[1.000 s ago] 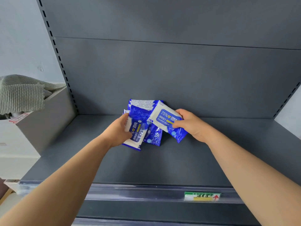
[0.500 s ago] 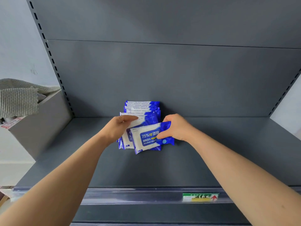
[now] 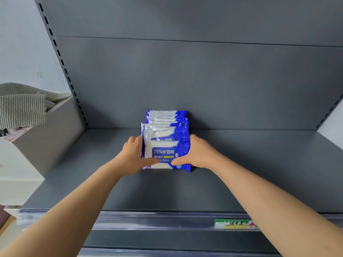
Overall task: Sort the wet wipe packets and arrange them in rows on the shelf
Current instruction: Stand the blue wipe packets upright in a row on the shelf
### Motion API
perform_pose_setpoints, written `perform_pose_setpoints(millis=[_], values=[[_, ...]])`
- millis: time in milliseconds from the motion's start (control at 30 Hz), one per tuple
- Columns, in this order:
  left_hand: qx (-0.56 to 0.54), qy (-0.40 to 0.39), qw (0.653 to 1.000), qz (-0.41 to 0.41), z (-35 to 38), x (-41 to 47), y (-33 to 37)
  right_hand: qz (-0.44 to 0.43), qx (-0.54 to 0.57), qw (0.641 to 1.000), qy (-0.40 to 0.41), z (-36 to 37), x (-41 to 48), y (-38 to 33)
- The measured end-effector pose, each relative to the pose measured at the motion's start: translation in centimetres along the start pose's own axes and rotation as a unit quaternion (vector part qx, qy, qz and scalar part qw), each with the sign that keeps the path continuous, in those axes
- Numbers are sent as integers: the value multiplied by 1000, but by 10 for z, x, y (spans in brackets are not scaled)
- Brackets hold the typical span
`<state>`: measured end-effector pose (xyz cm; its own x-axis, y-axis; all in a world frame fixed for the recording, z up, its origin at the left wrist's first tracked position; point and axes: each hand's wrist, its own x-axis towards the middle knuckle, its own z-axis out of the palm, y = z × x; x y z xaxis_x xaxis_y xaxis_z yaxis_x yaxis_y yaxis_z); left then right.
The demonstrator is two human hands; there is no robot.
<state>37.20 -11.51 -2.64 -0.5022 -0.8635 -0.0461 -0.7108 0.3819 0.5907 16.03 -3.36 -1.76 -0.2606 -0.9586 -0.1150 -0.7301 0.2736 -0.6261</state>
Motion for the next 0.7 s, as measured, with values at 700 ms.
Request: perform_pose_setpoints(millis=[700], values=[[-59, 10, 991, 116, -6, -3, -10, -218, -184, 956, 72, -10, -8, -1]])
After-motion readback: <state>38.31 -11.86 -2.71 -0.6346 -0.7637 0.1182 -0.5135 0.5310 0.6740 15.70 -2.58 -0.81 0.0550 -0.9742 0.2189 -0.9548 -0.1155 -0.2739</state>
